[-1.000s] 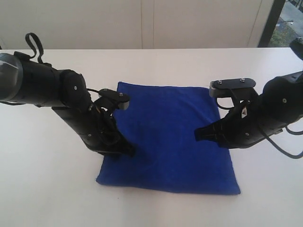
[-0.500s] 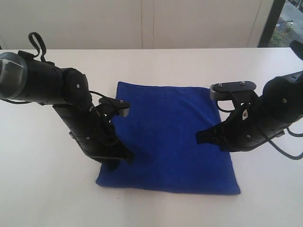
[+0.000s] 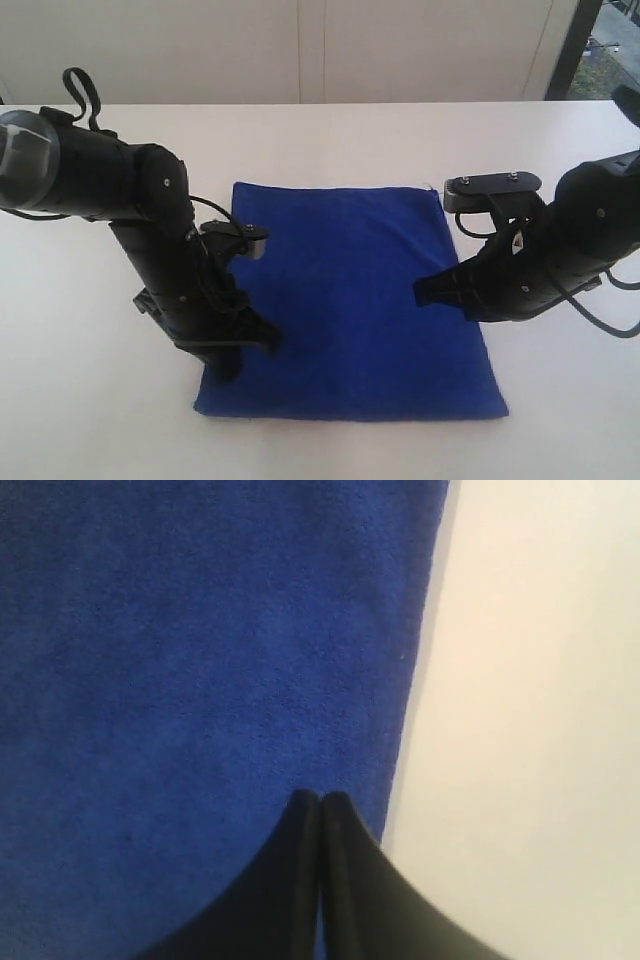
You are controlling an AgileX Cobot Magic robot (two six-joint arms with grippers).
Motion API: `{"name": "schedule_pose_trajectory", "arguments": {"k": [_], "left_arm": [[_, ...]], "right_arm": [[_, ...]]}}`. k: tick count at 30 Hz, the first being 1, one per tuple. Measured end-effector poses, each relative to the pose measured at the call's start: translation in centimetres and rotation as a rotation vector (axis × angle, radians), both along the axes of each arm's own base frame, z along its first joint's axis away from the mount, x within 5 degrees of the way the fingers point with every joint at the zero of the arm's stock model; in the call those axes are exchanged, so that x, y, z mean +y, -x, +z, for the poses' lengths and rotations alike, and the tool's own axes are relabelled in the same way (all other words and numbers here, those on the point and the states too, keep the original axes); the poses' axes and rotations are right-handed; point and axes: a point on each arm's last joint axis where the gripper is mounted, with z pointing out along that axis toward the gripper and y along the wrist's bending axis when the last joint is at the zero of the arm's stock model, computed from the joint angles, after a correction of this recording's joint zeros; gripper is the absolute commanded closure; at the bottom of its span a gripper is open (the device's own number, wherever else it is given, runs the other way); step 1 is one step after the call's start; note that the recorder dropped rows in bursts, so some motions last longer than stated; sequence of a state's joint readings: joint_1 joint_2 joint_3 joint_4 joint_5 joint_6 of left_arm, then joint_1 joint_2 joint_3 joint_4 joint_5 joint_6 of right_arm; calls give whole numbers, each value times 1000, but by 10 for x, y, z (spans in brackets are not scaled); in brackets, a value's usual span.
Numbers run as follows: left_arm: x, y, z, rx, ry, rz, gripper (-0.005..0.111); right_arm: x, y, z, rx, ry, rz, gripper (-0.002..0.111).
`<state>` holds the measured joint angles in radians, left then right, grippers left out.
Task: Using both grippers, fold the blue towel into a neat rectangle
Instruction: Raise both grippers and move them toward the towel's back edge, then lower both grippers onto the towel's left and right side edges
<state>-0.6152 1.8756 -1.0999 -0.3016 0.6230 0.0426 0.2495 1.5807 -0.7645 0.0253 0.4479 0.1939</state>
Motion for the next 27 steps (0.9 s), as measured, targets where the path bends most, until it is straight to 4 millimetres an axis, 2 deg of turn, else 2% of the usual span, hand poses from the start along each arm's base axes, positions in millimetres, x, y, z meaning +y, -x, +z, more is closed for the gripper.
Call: {"name": "schedule_pose_trajectory", "arguments": {"k": [5,10,15,20,23,26,27], "left_arm": [[-1,-4,8,-21,-3,-20,107],[-1,-10,43,-161,33,-65,107],[13,-10,75,-327,-35,-161,107],[25,-3,94,-381,-102,-268,107],[24,9,95,-378,-82,-380,107],[20,27,84,-334,-41,-508,107],[17,42,75,-309,-16,-613,107]], "right_arm": [[0,0,0,-2,0,0,108],[0,0,2,-10,-1,1,108],[-4,6,22,-68,35,42,108],[-12,23,39,-33,140,174,108],[-16,37,42,61,228,376,108],[-13,42,42,95,218,479,108],[-7,43,42,82,168,550,108]]}}
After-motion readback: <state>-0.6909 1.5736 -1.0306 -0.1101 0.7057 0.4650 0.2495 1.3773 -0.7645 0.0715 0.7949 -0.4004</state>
